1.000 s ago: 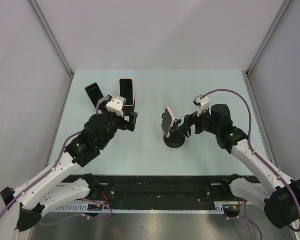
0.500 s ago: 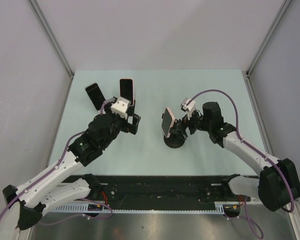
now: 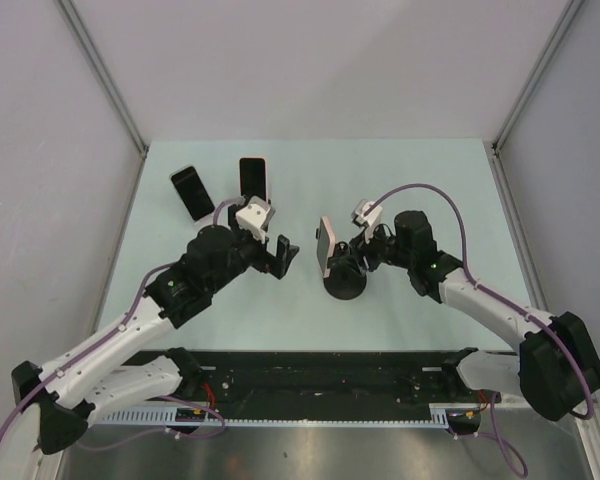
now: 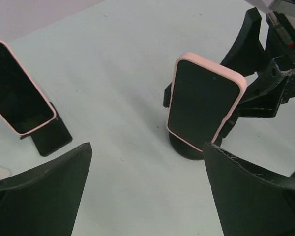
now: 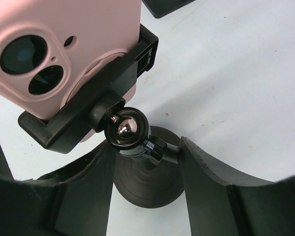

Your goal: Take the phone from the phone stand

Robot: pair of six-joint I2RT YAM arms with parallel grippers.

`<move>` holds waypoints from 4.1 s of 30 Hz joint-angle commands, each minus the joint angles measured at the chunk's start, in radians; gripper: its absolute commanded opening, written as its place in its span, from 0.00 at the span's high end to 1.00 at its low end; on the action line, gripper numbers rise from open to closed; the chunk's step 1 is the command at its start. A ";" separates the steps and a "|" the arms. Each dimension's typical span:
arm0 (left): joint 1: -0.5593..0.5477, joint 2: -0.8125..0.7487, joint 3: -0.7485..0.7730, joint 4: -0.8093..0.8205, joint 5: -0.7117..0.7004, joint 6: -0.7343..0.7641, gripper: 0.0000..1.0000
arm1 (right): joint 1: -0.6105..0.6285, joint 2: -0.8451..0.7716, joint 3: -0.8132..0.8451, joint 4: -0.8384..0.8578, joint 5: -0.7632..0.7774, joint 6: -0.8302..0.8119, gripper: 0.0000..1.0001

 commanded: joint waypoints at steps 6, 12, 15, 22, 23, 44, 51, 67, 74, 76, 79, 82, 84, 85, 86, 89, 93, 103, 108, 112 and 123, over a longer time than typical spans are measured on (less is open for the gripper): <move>-0.018 0.108 0.079 0.021 0.155 -0.160 0.00 | 0.138 -0.101 -0.126 0.268 0.334 0.230 0.67; -0.081 0.195 0.167 0.023 0.105 -0.237 0.00 | 0.285 -0.124 -0.171 0.319 0.704 0.346 0.67; -0.142 0.239 0.208 0.024 -0.002 -0.231 0.00 | 0.341 -0.122 -0.186 0.336 0.842 0.398 0.67; -0.188 0.345 0.251 0.024 -0.236 -0.244 0.12 | 0.410 -0.118 -0.197 0.347 0.978 0.445 0.66; -0.188 0.358 0.260 0.023 -0.247 -0.247 0.14 | 0.414 -0.116 -0.197 0.348 0.987 0.448 0.66; -0.210 0.525 0.319 0.064 -0.328 -0.215 0.72 | 0.470 -0.061 -0.200 0.394 0.954 0.435 0.60; -0.210 0.500 0.282 0.076 -0.307 -0.180 1.00 | 0.444 -0.094 -0.198 0.373 0.837 0.397 0.28; -0.213 0.370 0.164 0.222 -0.159 -0.080 1.00 | 0.170 -0.201 -0.117 0.091 0.260 0.247 0.16; -0.213 0.352 0.130 0.262 -0.124 -0.099 0.99 | 0.189 -0.110 -0.074 0.146 0.232 0.237 0.23; -0.213 0.353 0.128 0.262 -0.122 -0.108 1.00 | 0.204 -0.079 -0.067 0.167 0.246 0.237 0.26; -0.213 0.356 0.128 0.263 -0.115 -0.119 1.00 | 0.218 -0.043 -0.060 0.196 0.274 0.214 0.30; -0.213 0.361 0.128 0.263 -0.099 -0.129 1.00 | 0.227 -0.013 -0.060 0.226 0.274 0.214 0.37; -0.213 0.359 0.125 0.265 -0.105 -0.135 1.00 | 0.232 -0.004 -0.060 0.232 0.274 0.214 0.53; -0.213 0.358 0.124 0.265 -0.109 -0.137 0.99 | 0.236 -0.003 -0.060 0.232 0.275 0.214 0.59; -0.213 0.358 0.122 0.265 -0.116 -0.140 0.99 | 0.239 -0.001 -0.060 0.229 0.277 0.214 0.74; -0.211 0.359 0.122 0.267 -0.136 -0.142 0.82 | 0.252 -0.007 -0.060 0.220 0.285 0.208 1.00; -0.211 0.370 0.125 0.270 -0.155 -0.154 0.52 | 0.261 -0.021 -0.062 0.209 0.291 0.201 1.00; -0.173 0.436 0.145 0.280 -0.167 -0.183 0.42 | 0.276 -0.026 -0.077 0.223 0.268 0.195 1.00; -0.170 0.448 0.142 0.279 -0.159 -0.180 0.63 | 0.275 -0.035 -0.088 0.233 0.274 0.195 1.00; -0.172 0.442 0.136 0.277 -0.159 -0.168 1.00 | 0.272 -0.030 -0.093 0.235 0.271 0.191 1.00; -0.179 0.376 0.078 0.231 -0.072 -0.195 1.00 | 0.183 -0.079 -0.132 0.238 0.458 0.230 1.00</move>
